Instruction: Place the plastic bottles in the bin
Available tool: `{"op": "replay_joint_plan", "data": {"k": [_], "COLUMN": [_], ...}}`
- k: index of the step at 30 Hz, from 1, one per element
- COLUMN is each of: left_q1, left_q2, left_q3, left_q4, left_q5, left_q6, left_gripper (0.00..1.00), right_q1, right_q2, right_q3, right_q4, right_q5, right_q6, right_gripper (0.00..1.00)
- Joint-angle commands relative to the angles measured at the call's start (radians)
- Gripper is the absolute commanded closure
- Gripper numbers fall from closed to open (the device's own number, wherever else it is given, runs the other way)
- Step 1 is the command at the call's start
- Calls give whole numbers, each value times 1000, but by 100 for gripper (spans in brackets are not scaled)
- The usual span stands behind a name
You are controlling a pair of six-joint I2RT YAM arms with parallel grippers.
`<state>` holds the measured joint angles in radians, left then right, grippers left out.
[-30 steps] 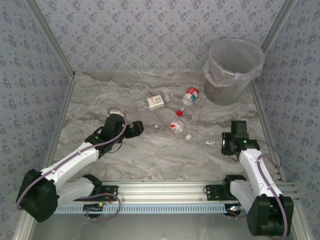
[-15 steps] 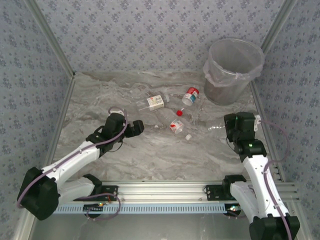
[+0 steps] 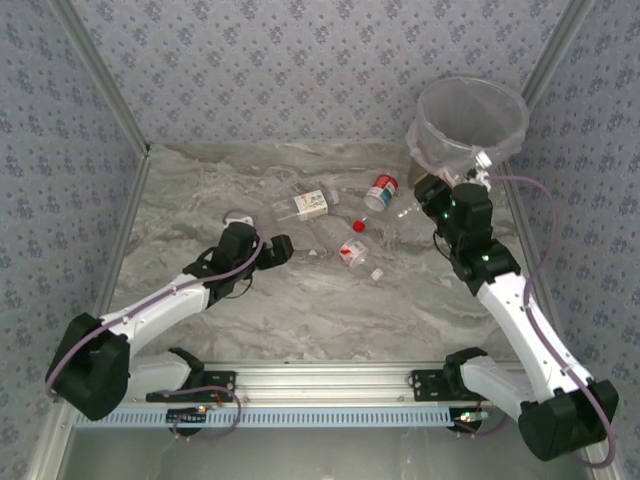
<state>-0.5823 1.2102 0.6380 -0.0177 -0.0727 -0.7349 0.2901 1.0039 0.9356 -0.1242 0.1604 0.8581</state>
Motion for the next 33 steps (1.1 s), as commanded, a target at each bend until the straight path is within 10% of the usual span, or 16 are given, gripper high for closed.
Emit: {"op": "replay_joint_plan", "data": {"k": [1, 33], "left_q1": [3, 4], "left_q2": [16, -190], "left_q3": [62, 1], "left_q4": [55, -136], "left_q5": [-25, -192], "left_q6": [-34, -56], "left_gripper": [1, 1], "right_q1": [12, -223], "right_q2": [61, 827], "right_q3": [113, 1111], "right_q4": [132, -185], "right_q5": [-16, 367], "right_q6": [-145, -1139], "right_gripper": [51, 50]}}
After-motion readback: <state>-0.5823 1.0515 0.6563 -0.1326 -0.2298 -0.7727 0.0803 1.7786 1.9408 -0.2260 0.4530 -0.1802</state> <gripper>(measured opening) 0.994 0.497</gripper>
